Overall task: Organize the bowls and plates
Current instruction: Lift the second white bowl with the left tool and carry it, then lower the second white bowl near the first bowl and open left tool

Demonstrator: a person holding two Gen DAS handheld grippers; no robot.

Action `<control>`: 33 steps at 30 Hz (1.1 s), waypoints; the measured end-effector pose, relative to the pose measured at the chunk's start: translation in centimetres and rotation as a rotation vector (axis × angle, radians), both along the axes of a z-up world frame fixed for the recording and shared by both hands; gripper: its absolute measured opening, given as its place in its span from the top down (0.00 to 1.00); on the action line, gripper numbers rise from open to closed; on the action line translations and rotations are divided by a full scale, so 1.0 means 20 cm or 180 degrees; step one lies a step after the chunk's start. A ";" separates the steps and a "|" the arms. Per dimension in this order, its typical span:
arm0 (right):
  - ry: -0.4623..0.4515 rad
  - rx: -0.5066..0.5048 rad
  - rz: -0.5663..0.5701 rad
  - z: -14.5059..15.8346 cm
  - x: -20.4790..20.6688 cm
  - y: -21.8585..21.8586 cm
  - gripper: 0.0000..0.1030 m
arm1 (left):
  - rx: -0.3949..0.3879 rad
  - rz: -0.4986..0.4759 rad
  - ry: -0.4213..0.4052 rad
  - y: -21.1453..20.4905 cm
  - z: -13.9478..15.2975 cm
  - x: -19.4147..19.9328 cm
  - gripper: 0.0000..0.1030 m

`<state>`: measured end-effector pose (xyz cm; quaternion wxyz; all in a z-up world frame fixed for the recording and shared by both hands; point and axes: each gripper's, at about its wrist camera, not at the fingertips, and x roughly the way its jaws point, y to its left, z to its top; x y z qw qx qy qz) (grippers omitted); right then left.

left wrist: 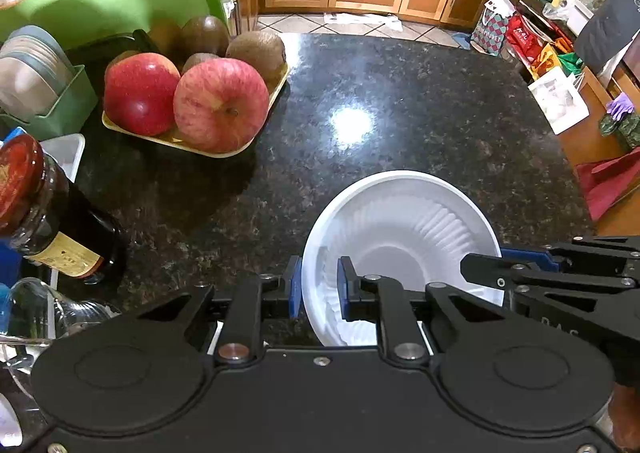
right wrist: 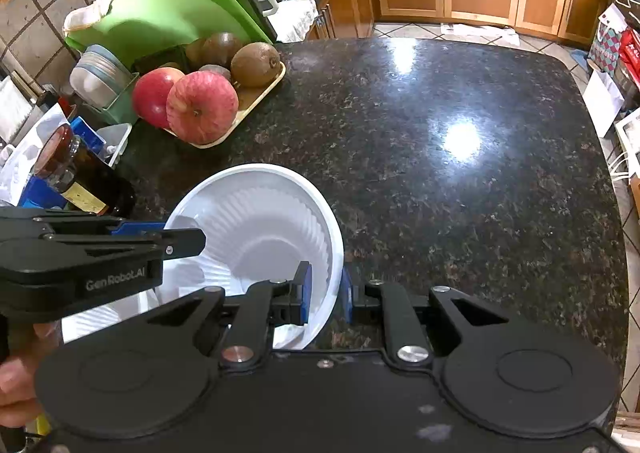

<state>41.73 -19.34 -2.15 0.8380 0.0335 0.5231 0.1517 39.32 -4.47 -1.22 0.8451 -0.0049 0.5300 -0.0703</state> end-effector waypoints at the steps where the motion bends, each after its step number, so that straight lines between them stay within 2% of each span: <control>1: -0.0014 -0.0002 -0.0002 0.01 -0.01 0.00 0.83 | 0.0001 -0.0013 -0.0015 0.00 0.01 -0.01 0.77; 10: -0.0186 -0.0014 -0.0112 0.17 -0.19 -0.05 0.83 | -0.0007 -0.0092 -0.0139 -0.03 0.12 -0.11 0.77; 20: -0.0439 -0.0032 -0.0393 0.36 -0.52 -0.13 0.83 | -0.0022 -0.0338 -0.0309 -0.09 0.26 -0.35 0.77; 28: -0.0576 0.0010 -0.0696 0.42 -0.82 -0.21 0.83 | -0.0008 -0.0662 -0.0446 -0.17 0.34 -0.56 0.77; 33: -0.0624 -0.0046 -0.0706 0.43 -0.99 -0.25 0.83 | -0.0029 -0.0769 -0.0421 -0.22 0.33 -0.68 0.77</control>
